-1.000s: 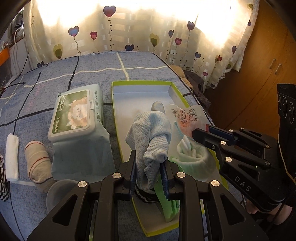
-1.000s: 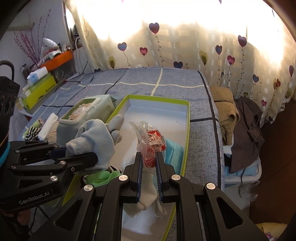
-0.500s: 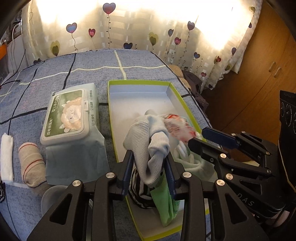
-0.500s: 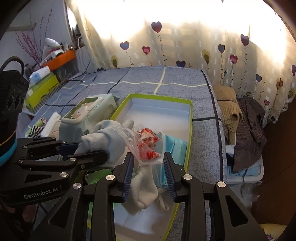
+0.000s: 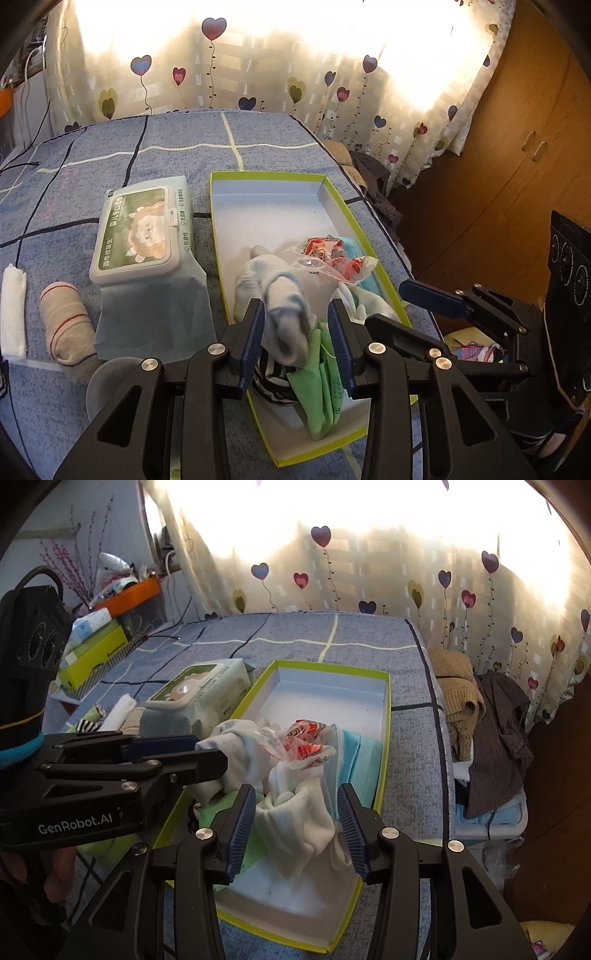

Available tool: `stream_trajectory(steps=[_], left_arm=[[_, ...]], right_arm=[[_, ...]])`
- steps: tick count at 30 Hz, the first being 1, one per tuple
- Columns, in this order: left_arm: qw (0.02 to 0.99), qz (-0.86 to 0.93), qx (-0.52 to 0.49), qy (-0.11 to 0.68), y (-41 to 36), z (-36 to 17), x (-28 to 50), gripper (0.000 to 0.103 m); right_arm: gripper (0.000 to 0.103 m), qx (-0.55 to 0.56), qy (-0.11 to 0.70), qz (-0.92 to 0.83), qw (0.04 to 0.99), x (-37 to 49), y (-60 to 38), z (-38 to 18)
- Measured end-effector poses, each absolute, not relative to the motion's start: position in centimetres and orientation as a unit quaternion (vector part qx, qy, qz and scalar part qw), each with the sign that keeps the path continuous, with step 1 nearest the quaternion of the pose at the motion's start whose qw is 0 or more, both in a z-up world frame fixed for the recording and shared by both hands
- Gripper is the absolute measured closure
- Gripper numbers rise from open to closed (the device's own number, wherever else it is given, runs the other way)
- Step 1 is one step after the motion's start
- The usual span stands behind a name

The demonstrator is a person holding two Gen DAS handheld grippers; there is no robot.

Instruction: Organize soft objects

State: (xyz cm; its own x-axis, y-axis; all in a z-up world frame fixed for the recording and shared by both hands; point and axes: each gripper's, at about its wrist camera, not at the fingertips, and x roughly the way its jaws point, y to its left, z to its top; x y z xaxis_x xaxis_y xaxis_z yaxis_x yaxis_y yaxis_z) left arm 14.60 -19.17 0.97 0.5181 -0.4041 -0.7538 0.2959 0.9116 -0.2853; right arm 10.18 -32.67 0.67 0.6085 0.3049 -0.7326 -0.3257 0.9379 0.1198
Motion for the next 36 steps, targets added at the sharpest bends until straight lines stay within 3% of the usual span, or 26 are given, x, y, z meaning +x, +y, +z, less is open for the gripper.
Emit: stream_trajectory(steps=[5, 13, 26, 36], left_arm=[[0.868, -0.203, -0.063, 0.448, -18.9, 1.0, 14.2, 0.066], [0.872, -0.204, -0.072, 0.438, -17.4, 1.7, 13.0, 0.066], [0.878, -0.194, -0.091, 0.428, -14.5, 2.4, 11.5, 0.066], [0.880, -0.189, -0.108, 0.421, -12.6, 2.5, 11.7, 0.066]], right_arm=[[0.045, -0.017, 0.407, 0.168, 0.898, 9.5, -32.3, 0.7], [0.041, -0.026, 0.410, 0.159, 0.898, 8.2, -31.3, 0.4], [0.040, -0.057, 0.436, 0.135, 0.888, 9.4, -29.6, -2.2], [0.039, -0.070, 0.435, 0.142, 0.887, 7.9, -28.3, -1.2]])
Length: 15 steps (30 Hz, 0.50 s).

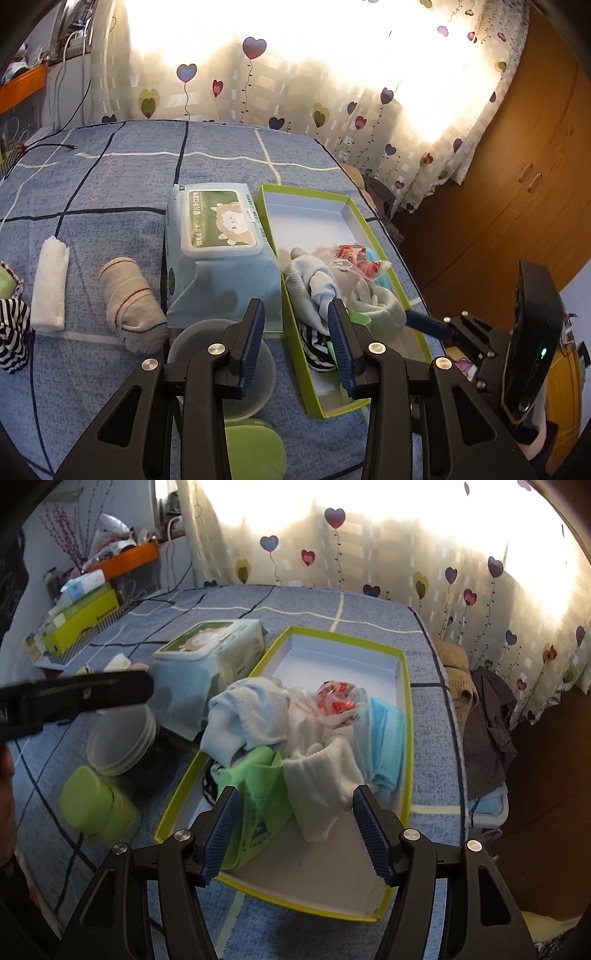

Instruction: Organize soft objects

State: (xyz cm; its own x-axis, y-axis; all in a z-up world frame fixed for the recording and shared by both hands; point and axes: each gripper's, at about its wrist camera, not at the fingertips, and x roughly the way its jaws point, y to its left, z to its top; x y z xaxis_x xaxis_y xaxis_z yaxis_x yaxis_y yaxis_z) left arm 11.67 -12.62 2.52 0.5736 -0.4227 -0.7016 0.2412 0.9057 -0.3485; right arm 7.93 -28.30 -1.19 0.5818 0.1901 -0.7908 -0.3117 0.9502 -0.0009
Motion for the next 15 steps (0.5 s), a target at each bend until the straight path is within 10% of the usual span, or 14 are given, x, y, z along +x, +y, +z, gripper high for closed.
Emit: stream_trajectory(steps=[15], left_arm=[[0.888, -0.165, -0.124, 0.410, -9.6, 3.1, 10.9, 0.066]], right_arm=[[0.046, -0.067, 0.434, 0.109, 0.892, 12.0, -27.3, -2.7]])
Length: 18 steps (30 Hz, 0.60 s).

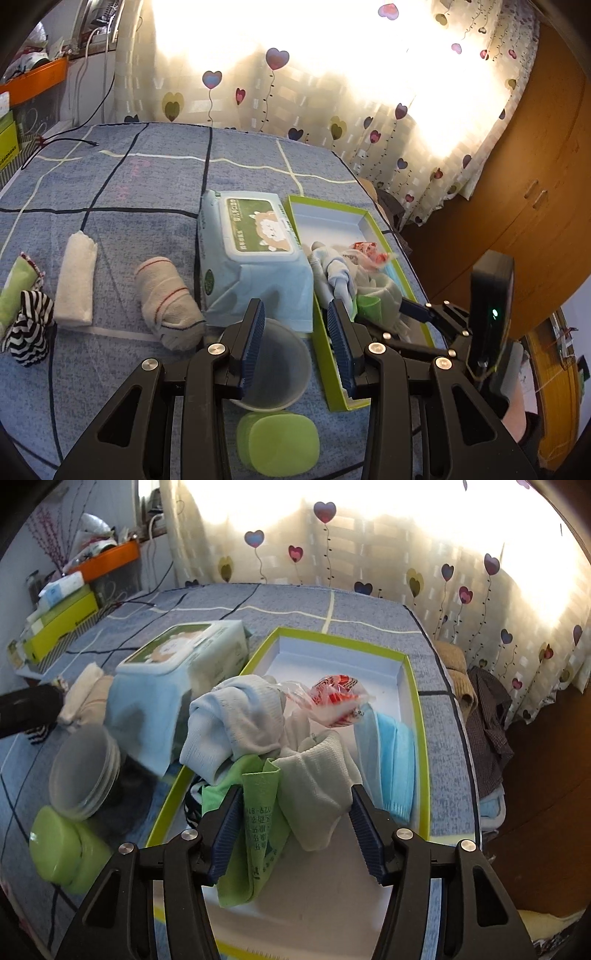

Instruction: Organize soft objects

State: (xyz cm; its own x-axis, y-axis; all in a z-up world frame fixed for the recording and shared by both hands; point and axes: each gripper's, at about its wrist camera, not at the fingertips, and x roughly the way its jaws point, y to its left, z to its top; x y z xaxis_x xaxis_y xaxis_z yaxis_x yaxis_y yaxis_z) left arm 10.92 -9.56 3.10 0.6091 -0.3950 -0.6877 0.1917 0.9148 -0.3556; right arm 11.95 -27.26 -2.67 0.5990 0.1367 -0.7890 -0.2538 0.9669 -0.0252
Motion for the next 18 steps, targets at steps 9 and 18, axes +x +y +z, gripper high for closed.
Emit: stream_trajectory(steps=[9, 18], left_arm=[[0.892, -0.147, -0.135, 0.407, -7.7, 3.2, 10.8, 0.066], [0.887, -0.147, -0.142, 0.414, -7.1, 2.2, 11.2, 0.066]], right_arm=[[0.045, -0.056, 0.433, 0.116, 0.892, 16.3, -27.6, -2.3], [0.045, -0.052, 0.421, 0.119, 0.898, 12.8, -28.3, -0.7]])
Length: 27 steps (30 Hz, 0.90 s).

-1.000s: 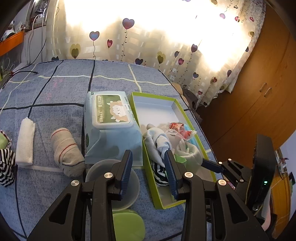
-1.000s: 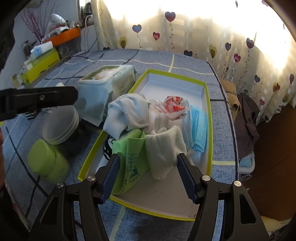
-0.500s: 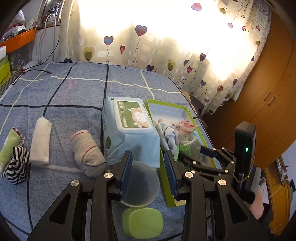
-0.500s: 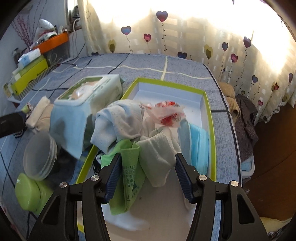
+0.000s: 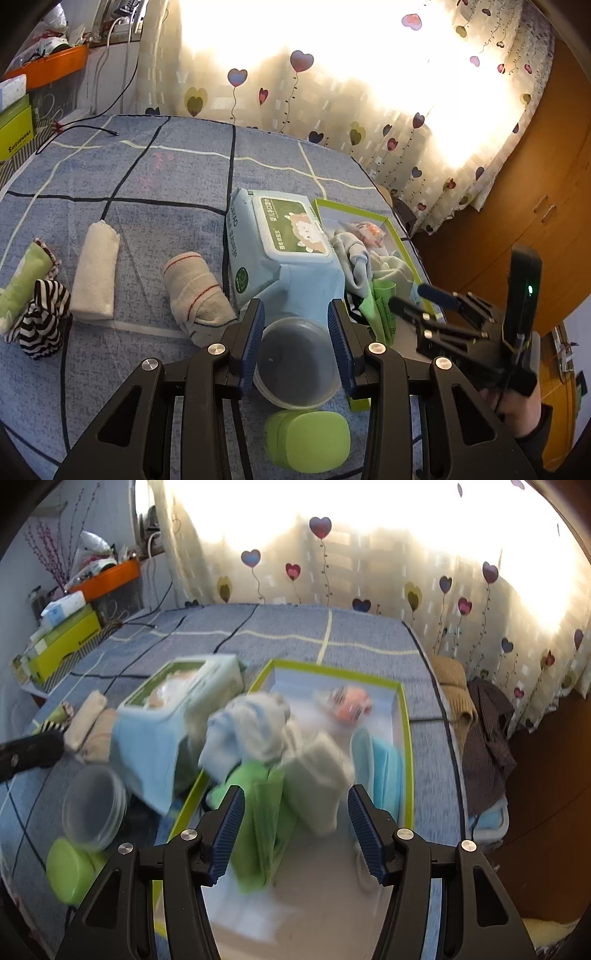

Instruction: Organize soft objects

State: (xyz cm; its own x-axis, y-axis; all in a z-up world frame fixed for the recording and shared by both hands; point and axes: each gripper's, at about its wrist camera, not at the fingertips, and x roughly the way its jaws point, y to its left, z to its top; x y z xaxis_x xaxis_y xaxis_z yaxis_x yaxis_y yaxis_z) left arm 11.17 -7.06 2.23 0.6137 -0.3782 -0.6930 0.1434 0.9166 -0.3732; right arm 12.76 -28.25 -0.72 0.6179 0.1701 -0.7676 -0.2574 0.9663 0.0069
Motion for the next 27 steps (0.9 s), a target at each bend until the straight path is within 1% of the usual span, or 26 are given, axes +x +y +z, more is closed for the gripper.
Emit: stream_trajectory(steps=[5, 7, 9, 14, 17, 23, 27], left_arm=[[0.884, -0.154, -0.141, 0.418, -7.4, 2.0, 11.2, 0.066], [0.886, -0.154, -0.142, 0.415, -7.3, 2.2, 11.0, 0.066], [0.888, -0.150, -0.143, 0.411, -7.0, 2.5, 10.8, 0.066], [0.892, -0.138, -0.149, 0.404, -6.0, 2.8, 10.6, 0.066], [0.892, -0.139, -0.149, 0.404, -5.9, 2.9, 10.5, 0.066], [0.894, -0.144, -0.149, 0.397, -5.8, 3.2, 10.1, 0.066], [0.894, -0.155, -0.149, 0.393, -6.0, 3.5, 9.4, 0.066]], right_arm=[[0.046, -0.070, 0.445, 0.131, 0.883, 11.9, -26.9, -2.9], [0.057, -0.071, 0.445, 0.130, 0.883, 13.1, -26.7, -3.3], [0.061, -0.067, 0.448, 0.124, 0.883, 14.5, -26.8, -3.7], [0.061, -0.062, 0.444, 0.121, 0.886, 17.6, -27.1, -3.4], [0.061, -0.057, 0.441, 0.120, 0.888, 17.9, -27.3, -2.6], [0.060, -0.052, 0.421, 0.122, 0.897, 14.1, -28.1, -0.3], [0.054, -0.031, 0.412, 0.110, 0.904, 11.4, -29.3, 0.9]])
